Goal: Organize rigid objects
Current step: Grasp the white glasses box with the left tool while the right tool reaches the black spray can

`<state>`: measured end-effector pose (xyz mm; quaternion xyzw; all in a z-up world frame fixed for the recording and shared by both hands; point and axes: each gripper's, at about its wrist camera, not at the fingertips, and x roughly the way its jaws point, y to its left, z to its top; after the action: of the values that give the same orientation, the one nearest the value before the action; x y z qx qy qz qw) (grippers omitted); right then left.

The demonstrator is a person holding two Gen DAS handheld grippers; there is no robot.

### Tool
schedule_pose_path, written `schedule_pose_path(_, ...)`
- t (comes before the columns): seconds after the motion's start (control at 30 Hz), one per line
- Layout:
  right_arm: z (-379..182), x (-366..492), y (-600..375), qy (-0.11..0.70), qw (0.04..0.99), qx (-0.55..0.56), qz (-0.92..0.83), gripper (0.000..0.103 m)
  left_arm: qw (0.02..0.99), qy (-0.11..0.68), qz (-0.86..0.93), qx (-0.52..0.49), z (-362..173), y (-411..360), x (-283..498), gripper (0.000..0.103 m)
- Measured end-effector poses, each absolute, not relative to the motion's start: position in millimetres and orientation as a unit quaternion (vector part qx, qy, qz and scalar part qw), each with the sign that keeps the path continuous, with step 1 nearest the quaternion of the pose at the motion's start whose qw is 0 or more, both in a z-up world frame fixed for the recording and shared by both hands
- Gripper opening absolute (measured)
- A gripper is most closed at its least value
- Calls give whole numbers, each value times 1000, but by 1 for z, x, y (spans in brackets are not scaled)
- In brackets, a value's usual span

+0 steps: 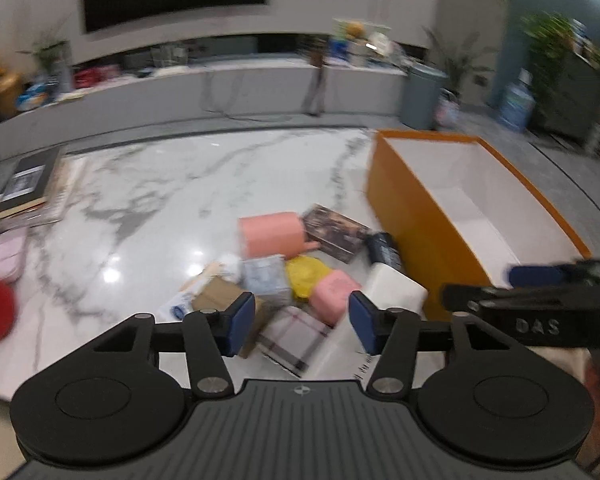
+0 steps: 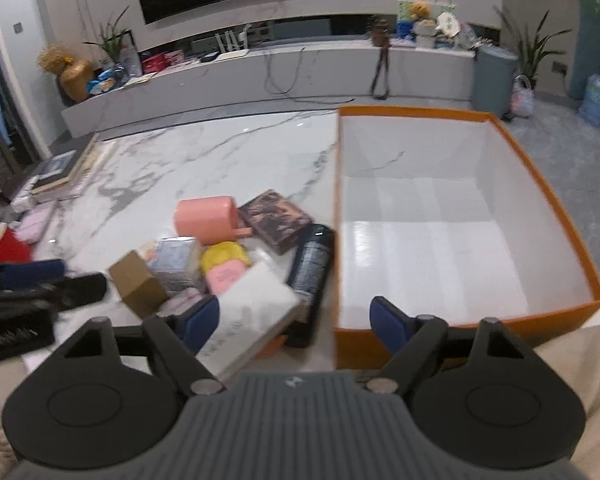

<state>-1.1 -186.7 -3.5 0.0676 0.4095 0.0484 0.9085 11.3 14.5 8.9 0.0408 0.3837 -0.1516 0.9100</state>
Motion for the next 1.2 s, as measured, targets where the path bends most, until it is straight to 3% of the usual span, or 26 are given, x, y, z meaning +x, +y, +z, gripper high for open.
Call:
schedule_pose_path(0.17, 3, 13, -179, 413, 905, 64, 76, 65, 880, 401, -237, 89, 4, 6, 29, 54)
schedule_pose_path(0.5, -6, 59, -172, 466, 876, 63, 104, 50, 827, 447, -293, 173, -27, -27, 54, 68)
schedule_pose_path(0.8, -26, 71, -173, 499, 854, 87, 118, 48, 806, 471, -300, 196, -62, -49, 63, 68)
schedule_pose_path(1.2, -30, 77, -169, 478, 868, 48, 126, 42, 799, 488, -301, 182, -83, -48, 63, 76)
